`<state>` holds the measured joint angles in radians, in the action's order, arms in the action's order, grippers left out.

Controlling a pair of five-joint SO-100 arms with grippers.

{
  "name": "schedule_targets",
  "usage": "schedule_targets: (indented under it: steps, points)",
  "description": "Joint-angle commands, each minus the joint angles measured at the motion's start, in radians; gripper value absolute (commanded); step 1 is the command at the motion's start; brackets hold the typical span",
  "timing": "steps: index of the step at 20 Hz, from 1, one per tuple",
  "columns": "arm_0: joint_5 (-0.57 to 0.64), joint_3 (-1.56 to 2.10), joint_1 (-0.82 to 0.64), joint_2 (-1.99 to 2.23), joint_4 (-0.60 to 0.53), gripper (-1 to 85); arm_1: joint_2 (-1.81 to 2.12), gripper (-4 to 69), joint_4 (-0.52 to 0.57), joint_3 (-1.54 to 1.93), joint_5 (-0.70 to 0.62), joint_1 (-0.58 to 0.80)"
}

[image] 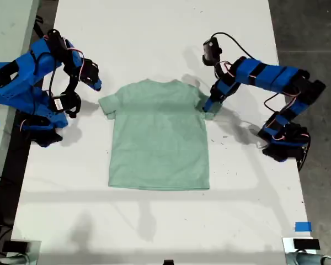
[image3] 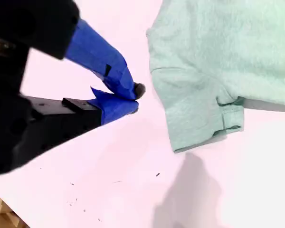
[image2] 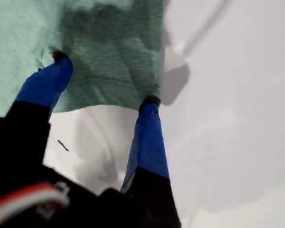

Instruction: Fold tshirt

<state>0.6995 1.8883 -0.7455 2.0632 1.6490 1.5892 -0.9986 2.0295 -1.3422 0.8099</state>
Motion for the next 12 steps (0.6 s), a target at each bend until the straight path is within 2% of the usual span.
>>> schedule_targets:
  steps: [1,2,4,6,8,10,12]
  points:
    - [-0.008,-0.003,0.014,0.034,-0.017,0.0,-0.083,32.6,0.005,-0.078,-0.018,0.025]
    - [-0.008,-0.003,0.014,0.031,-0.017,0.0,-0.104,32.3,-0.003,-0.100,-0.026,0.028]
    - [-0.006,-0.003,0.012,0.031,-0.018,0.0,-0.192,26.8,-0.072,-0.186,-0.043,0.026]
    - [-0.003,-0.003,0.009,0.031,-0.020,0.0,-0.252,6.3,-0.115,-0.256,-0.046,0.020]
    - [-0.002,-0.003,0.008,0.031,-0.021,0.0,-0.253,4.1,-0.117,-0.267,-0.048,0.014]
    - [0.000,-0.003,0.008,0.028,-0.023,0.0,-0.252,-2.1,-0.123,-0.275,-0.029,0.015]
    - [0.002,-0.003,0.008,0.026,-0.023,0.0,-0.247,-2.2,-0.129,-0.278,-0.020,0.015]
